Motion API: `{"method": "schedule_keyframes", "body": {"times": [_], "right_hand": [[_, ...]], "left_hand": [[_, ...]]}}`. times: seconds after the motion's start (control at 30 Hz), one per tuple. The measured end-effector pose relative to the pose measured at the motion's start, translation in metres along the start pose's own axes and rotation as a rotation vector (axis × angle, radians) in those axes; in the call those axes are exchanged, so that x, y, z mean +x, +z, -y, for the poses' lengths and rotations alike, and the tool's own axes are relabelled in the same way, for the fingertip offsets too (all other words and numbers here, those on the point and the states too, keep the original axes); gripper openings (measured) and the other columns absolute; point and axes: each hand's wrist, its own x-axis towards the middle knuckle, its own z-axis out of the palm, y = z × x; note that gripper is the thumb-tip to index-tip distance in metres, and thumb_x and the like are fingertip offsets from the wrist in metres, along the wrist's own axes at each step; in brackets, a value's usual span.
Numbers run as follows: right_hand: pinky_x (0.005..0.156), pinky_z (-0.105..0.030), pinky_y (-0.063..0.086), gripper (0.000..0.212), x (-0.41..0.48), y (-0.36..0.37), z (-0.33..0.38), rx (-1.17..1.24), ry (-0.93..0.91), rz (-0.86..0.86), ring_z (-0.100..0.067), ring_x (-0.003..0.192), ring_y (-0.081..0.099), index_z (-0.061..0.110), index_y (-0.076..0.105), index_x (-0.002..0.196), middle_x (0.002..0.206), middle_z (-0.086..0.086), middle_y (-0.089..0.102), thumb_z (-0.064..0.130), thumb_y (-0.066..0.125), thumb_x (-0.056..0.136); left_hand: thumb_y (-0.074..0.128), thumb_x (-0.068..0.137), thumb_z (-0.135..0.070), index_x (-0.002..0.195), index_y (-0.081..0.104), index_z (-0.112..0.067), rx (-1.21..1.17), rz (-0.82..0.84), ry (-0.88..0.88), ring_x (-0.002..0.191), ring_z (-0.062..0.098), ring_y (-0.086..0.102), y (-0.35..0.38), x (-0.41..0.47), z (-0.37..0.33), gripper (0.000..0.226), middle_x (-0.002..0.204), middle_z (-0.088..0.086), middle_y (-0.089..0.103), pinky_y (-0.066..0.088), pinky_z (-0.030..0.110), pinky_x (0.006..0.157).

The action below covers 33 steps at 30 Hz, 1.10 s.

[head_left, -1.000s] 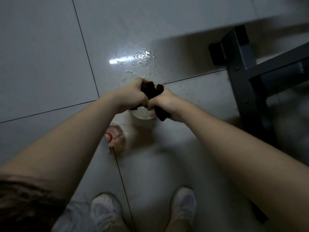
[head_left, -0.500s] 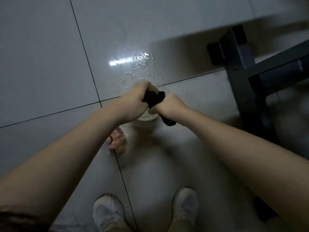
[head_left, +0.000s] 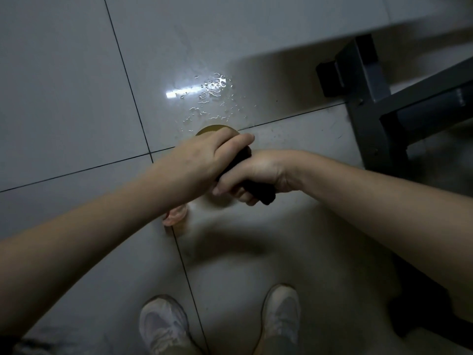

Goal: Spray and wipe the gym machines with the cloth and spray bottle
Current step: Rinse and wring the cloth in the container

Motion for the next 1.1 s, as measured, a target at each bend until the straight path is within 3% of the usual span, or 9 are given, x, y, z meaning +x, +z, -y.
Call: {"method": "schedule_keyframes", "body": {"times": [0.17,0.27,0.33,0.43,0.5,0.57,0.63,0.87,1.1], "right_hand": [[0.035,-0.013,0.031,0.029,0.004,0.003,0.011,-0.167,-0.069,-0.309,-0.007,0.033,0.040,0.011,0.048,0.055,0.039,0.004,0.044,0.000,0.063,0.076],[0.037,-0.016,0.030,0.026,0.017,0.007,0.010,-0.382,-0.052,-0.501,-0.011,0.046,0.042,0.016,0.046,0.058,0.052,0.003,0.046,0.010,0.065,0.075],[0.043,-0.022,0.029,0.028,0.026,0.009,0.006,-0.580,-0.028,-0.580,-0.015,0.053,0.043,0.020,0.041,0.060,0.057,0.003,0.044,0.017,0.061,0.079],[0.057,-0.023,0.035,0.025,0.040,0.009,-0.003,-0.602,-0.005,-0.708,-0.022,0.069,0.051,0.021,0.043,0.061,0.064,0.004,0.048,0.026,0.056,0.081],[0.065,-0.026,0.037,0.010,0.048,0.008,-0.007,-0.639,0.000,-0.800,-0.026,0.086,0.058,0.021,0.055,0.075,0.082,0.000,0.058,0.027,0.053,0.083],[0.067,-0.027,0.037,0.017,0.055,0.005,-0.007,-0.728,-0.005,-0.867,-0.027,0.097,0.060,0.021,0.063,0.096,0.102,-0.004,0.064,0.025,0.051,0.084],[0.069,-0.026,0.036,0.022,0.058,0.000,-0.007,-0.800,-0.027,-0.929,-0.028,0.101,0.060,0.020,0.064,0.103,0.108,-0.004,0.065,0.024,0.050,0.085],[0.067,-0.026,0.035,0.020,0.061,-0.008,-0.010,-1.000,-0.053,-0.972,-0.030,0.097,0.061,0.018,0.066,0.098,0.103,-0.006,0.066,0.018,0.051,0.084],[0.067,-0.025,0.033,0.018,0.055,-0.007,-0.006,-1.101,-0.067,-0.936,-0.030,0.099,0.060,0.017,0.064,0.096,0.103,-0.006,0.065,0.016,0.051,0.084]], "left_hand": [[0.041,0.068,-0.022,0.101,0.052,0.001,0.109,0.077,-0.096,0.044,0.031,0.054,-0.009,0.011,0.006,0.041,0.067,0.018,0.058,0.030,0.025,0.044],[0.060,0.061,-0.007,0.085,0.051,0.003,0.178,0.100,-0.191,0.034,0.024,0.038,-0.003,0.016,0.013,0.027,0.050,0.015,0.049,0.029,0.022,0.042],[0.065,0.070,-0.004,0.099,0.055,0.001,0.256,0.207,-0.284,0.048,0.026,0.037,0.001,0.020,0.012,0.031,0.057,0.013,0.048,0.035,0.030,0.046],[0.052,0.088,-0.014,0.125,0.047,-0.011,0.356,0.451,-0.443,0.072,0.031,0.049,0.009,0.027,0.012,0.037,0.080,0.009,0.051,0.034,0.034,0.061],[0.051,0.089,-0.012,0.122,0.050,-0.012,0.336,0.456,-0.491,0.085,0.034,0.060,0.016,0.029,0.016,0.033,0.095,0.011,0.062,0.036,0.034,0.063],[0.053,0.087,-0.010,0.119,0.053,-0.012,0.275,0.433,-0.558,0.094,0.036,0.062,0.026,0.028,0.022,0.031,0.104,0.013,0.064,0.039,0.035,0.066],[0.055,0.086,-0.010,0.118,0.056,-0.016,0.189,0.427,-0.632,0.100,0.037,0.062,0.031,0.032,0.027,0.033,0.108,0.013,0.064,0.044,0.037,0.072],[0.051,0.084,-0.009,0.091,0.053,-0.022,0.014,0.447,-0.742,0.094,0.033,0.062,0.039,0.039,0.033,0.016,0.091,0.006,0.059,0.047,0.034,0.075],[0.051,0.085,-0.012,0.092,0.054,-0.027,-0.143,0.399,-0.841,0.096,0.030,0.061,0.037,0.033,0.028,0.017,0.086,-0.001,0.049,0.044,0.032,0.076]]}}
